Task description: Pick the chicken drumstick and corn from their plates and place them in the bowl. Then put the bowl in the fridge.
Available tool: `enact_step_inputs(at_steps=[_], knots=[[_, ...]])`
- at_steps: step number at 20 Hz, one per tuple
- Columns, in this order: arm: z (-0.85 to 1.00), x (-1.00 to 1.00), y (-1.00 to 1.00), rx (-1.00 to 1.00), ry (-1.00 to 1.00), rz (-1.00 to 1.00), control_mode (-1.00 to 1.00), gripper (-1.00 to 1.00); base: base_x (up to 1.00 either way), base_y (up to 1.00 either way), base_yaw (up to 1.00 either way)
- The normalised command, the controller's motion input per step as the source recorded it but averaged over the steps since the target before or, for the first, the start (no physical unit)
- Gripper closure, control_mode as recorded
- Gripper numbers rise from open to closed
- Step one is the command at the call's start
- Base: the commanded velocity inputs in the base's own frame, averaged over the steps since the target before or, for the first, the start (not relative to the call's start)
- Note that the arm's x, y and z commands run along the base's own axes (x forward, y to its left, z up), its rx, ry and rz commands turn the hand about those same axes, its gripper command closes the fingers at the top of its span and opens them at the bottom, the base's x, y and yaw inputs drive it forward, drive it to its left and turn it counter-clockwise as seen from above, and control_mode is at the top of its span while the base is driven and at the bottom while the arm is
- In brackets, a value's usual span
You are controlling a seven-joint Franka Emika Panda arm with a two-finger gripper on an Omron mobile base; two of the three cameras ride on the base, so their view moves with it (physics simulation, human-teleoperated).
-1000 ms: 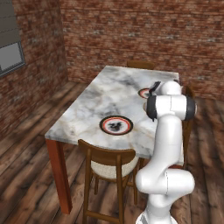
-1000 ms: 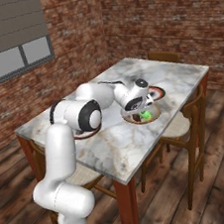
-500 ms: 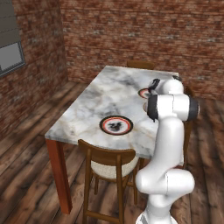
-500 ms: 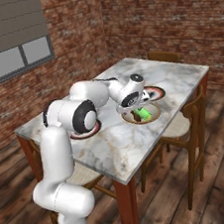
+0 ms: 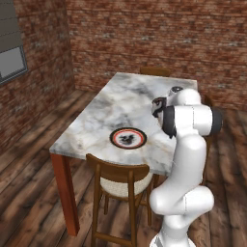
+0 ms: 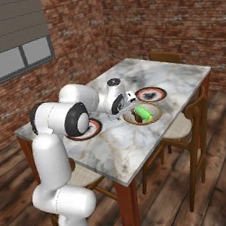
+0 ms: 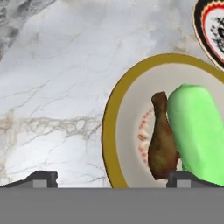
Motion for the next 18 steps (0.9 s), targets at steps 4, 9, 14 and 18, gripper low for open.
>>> enact_step_inputs(at_steps=[4,9,14,18], knots=[[-0.15,0.10,0.26,-0.27,0.00,-0.01,-1.00,-1.00,0.00,0.00,0.00],[-0.21,0.32,0.10,-0.23,0.02,-0.06,-1.00,-1.00,0.00,0.00,0.00],[-0.04,0.41,0.00,-0.11,0.11,-0.04,-1.00,-1.00,0.00,0.00,0.00],[-0.06,0.32,-0.01,-0.05,0.17,-0.05,-1.00,-1.00,0.00,0.00,0.00]])
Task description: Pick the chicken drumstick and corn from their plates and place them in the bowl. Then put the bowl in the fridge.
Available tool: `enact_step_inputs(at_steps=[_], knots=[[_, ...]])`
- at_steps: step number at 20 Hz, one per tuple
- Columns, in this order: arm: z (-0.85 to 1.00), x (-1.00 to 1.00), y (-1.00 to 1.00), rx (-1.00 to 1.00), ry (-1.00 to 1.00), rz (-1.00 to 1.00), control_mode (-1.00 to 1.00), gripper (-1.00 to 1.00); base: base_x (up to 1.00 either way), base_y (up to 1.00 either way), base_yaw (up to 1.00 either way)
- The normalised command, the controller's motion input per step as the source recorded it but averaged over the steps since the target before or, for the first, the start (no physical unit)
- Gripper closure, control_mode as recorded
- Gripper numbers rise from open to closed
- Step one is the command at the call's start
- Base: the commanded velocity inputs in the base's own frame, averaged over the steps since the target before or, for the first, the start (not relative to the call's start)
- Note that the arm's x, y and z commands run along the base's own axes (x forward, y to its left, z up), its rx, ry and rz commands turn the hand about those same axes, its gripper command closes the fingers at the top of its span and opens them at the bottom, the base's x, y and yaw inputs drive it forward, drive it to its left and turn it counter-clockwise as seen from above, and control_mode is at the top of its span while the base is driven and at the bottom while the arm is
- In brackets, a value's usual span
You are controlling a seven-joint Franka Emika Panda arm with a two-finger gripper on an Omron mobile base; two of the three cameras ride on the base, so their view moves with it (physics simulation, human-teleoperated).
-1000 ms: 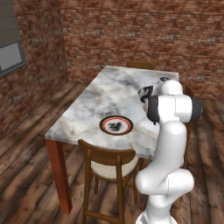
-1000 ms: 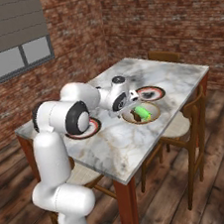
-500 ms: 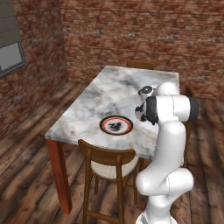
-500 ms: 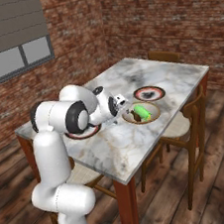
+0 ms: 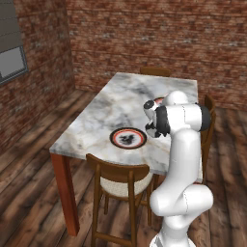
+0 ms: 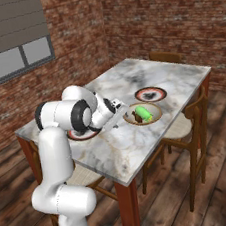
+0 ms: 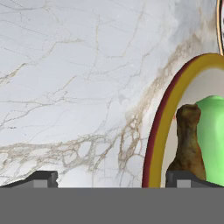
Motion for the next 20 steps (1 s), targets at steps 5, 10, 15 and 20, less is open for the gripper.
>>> enact_step_inputs(at_steps=[5,10,15,20], knots=[[-0.02,0.30,-0.15,-0.01,0.13,-0.05,-1.00,-1.00,0.00,0.00,0.00],[-0.01,0.25,-0.24,0.00,0.13,-0.02,-1.00,-1.00,0.00,0.00,0.00],[-0.14,0.17,-0.22,0.00,0.08,-0.02,-1.00,-1.00,0.00,0.00,0.00],[-0.30,-0.01,-0.05,0.00,0.01,-0.03,-1.00,-1.00,0.00,0.00,0.00]])
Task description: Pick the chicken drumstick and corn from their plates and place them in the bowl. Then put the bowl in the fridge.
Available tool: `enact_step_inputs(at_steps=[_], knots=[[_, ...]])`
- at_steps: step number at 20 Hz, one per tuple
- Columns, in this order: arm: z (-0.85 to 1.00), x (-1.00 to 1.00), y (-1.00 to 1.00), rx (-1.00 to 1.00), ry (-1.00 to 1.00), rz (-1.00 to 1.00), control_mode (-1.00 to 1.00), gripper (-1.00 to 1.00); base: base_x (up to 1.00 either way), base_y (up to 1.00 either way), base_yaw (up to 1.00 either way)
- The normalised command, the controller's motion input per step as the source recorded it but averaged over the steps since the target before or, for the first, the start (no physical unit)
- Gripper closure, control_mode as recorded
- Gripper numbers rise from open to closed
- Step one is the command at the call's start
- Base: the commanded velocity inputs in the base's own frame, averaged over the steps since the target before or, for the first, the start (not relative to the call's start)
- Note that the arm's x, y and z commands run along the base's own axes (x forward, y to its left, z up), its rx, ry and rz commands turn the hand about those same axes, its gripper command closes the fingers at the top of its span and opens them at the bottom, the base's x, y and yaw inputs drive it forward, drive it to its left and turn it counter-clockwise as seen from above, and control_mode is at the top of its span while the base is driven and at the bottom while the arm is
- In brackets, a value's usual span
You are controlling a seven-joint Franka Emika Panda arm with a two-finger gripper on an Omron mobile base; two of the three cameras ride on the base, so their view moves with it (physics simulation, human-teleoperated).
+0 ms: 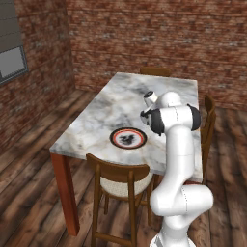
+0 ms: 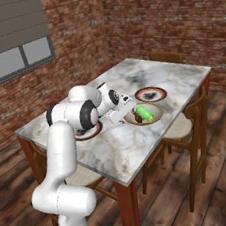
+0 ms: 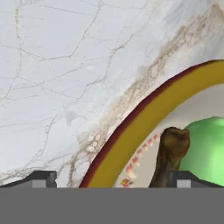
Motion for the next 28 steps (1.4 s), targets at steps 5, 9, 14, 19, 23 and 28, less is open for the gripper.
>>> enact_step_inputs(at_steps=[5,9,14,19,23,28], knots=[[-0.25,-0.16,0.00,0.00,0.00,-0.02,-1.00,1.00,0.00,0.00,0.00],[-0.16,-0.23,0.00,0.00,0.00,0.00,-1.00,1.00,0.00,0.00,0.00],[-0.01,-0.25,0.01,0.02,-0.01,0.00,-1.00,1.00,0.00,0.00,0.00],[0.33,-0.28,0.03,0.01,-0.08,0.00,-1.00,1.00,0.00,0.00,0.00],[0.37,-0.50,0.08,0.00,-0.16,0.00,-1.00,1.00,0.00,0.00,0.00],[0.22,-0.68,0.06,0.00,-0.18,0.00,-1.00,1.00,0.00,0.00,0.00]])
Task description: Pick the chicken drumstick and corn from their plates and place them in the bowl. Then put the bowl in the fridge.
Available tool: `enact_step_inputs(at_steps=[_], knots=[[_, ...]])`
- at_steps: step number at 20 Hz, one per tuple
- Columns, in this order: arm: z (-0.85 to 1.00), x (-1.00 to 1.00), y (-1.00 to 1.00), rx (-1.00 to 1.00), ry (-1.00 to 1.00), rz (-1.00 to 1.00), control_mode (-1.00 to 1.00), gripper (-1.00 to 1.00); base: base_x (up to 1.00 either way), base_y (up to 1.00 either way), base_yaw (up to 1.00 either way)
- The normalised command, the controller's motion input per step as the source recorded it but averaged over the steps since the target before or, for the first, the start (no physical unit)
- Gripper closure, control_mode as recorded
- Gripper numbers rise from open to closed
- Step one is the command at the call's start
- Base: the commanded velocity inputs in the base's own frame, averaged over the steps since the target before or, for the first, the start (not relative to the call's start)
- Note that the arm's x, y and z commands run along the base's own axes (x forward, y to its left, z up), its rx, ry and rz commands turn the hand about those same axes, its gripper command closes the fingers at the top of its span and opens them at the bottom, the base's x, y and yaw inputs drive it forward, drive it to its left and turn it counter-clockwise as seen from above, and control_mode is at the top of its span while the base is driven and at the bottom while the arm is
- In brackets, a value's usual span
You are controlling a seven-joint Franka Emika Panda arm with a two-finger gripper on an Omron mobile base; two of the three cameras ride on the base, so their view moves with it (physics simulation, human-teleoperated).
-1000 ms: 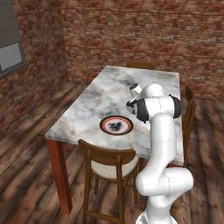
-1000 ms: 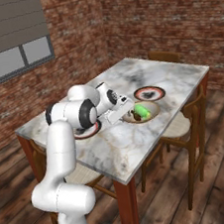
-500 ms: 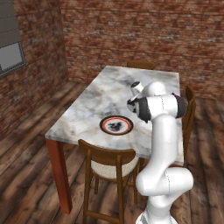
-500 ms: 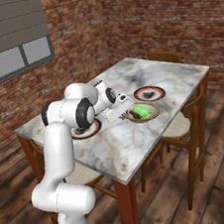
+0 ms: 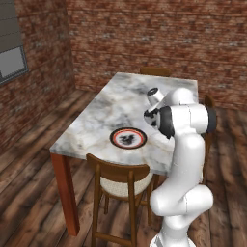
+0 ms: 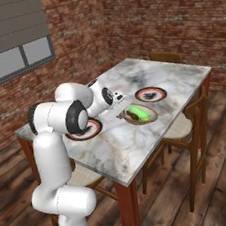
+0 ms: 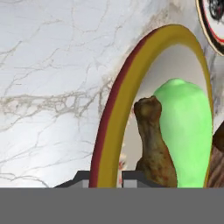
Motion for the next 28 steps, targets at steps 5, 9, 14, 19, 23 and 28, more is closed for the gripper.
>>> enact_step_inputs(at_steps=[5,9,14,19,23,28], knots=[[0.07,-0.78,0.04,0.00,-0.27,0.00,-1.00,1.00,0.00,0.00,0.00],[0.23,-0.69,0.03,-0.01,-0.20,0.03,-1.00,1.00,0.00,0.00,0.00],[0.43,-0.59,0.06,-0.04,-0.06,0.10,-1.00,1.00,0.00,0.00,0.00],[0.47,-0.45,0.16,-0.06,-0.01,0.27,-1.00,1.00,0.00,0.00,0.00],[0.54,-0.38,0.15,-0.12,0.00,0.31,-1.00,1.00,0.00,0.00,0.00],[0.50,-0.42,0.11,-0.10,0.01,0.33,-1.00,1.00,0.00,0.00,0.00]])
